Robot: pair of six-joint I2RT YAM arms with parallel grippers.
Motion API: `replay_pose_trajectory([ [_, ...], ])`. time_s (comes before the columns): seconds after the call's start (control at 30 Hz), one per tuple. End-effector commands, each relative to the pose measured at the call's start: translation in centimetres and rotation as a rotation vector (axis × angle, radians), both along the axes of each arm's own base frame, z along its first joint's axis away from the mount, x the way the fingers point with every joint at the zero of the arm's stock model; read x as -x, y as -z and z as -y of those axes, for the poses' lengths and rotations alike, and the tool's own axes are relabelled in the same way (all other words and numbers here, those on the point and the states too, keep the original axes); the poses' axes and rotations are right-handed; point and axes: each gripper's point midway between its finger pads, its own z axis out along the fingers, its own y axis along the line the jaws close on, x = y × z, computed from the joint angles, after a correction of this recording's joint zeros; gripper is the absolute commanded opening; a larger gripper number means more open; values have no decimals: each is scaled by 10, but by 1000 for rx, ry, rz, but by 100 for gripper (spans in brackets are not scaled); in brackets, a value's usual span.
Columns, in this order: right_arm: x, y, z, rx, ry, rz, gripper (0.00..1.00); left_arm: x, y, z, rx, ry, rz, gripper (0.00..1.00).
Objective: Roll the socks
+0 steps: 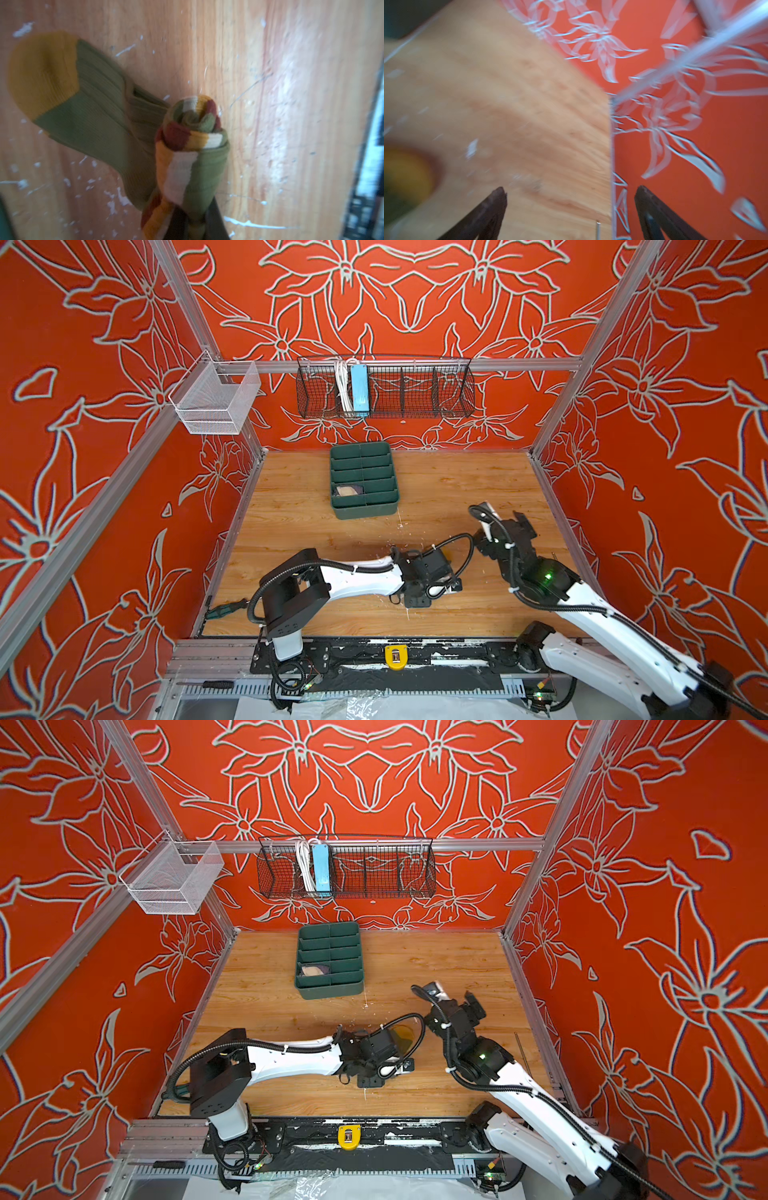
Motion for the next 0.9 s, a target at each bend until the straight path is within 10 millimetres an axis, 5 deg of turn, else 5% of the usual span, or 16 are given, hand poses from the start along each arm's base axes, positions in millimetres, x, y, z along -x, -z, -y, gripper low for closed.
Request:
replay_pose_trajectory([
  [0.0, 19, -58, 43, -202, 227, 255, 98, 31, -1, -5, -41, -96, -370, 0],
  [0.13, 36, -83, 33, -257, 66, 258, 98, 37, 3, 5, -80, -164, -605, 0],
  [0.2, 41, -78, 22, -227, -34, 199, 98, 32, 12, 7, -138, -210, -635, 0],
  [0.37, 61, -24, -4, -117, -247, -137, 98, 21, 26, 20, -214, -319, -675, 0],
  [0.63, 107, 10, -79, -71, -824, -298, 95, 7, 39, 39, -215, -433, -766, 0],
  [0.77, 120, 26, -90, 7, -952, -355, 93, -4, 52, 40, -206, -501, -832, 0],
  [0.87, 133, 62, -88, 135, -1009, -488, 92, -12, 56, 40, -185, -531, -856, 0],
])
